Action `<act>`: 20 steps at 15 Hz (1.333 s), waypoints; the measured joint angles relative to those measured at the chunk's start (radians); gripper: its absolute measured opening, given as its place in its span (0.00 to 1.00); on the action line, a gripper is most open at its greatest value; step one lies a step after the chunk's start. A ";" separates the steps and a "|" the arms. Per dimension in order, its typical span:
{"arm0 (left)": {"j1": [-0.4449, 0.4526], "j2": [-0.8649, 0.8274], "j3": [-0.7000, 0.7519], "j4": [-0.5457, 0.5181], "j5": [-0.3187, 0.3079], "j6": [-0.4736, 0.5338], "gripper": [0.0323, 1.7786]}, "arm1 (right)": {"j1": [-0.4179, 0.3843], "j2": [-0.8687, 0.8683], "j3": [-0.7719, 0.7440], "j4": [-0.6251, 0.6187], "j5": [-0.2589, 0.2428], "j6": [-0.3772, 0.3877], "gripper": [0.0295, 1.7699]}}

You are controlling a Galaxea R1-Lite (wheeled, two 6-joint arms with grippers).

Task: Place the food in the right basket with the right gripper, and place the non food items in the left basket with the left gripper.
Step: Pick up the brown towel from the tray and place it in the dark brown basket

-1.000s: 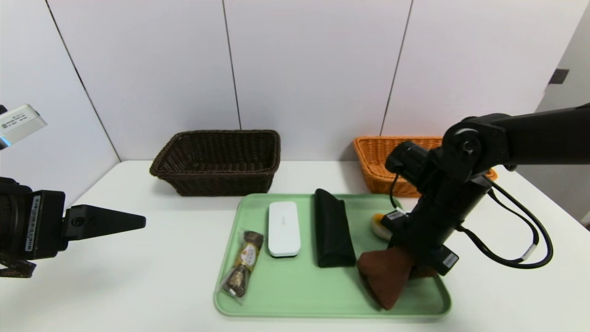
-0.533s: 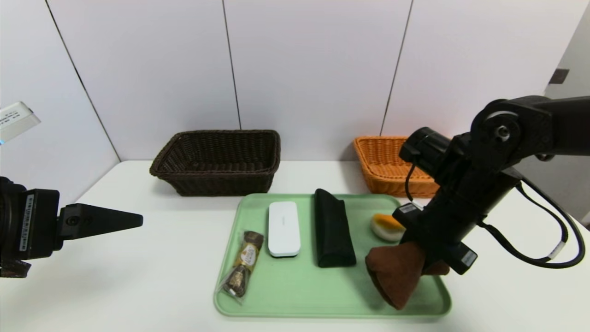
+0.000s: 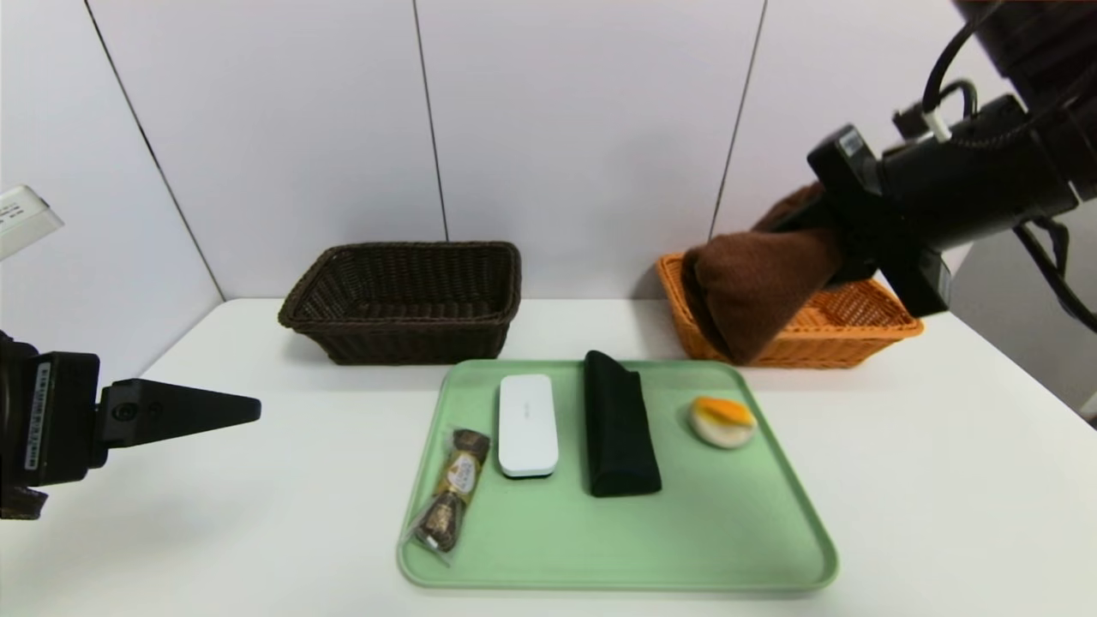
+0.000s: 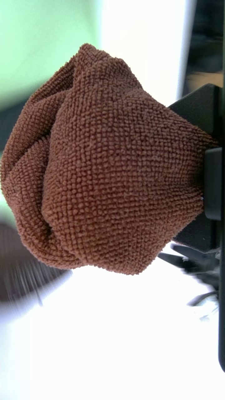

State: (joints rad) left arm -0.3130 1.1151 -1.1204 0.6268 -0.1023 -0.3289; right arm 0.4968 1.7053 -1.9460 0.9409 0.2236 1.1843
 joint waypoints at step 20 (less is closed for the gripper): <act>-0.045 -0.008 0.072 -0.009 0.011 0.001 0.95 | 0.249 0.494 -0.004 -1.292 -0.407 -0.847 0.21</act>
State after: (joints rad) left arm -0.3583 1.1070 -1.0483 0.6181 -0.0909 -0.3281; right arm 0.7455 2.1989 -1.9498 -0.3515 -0.1836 0.3370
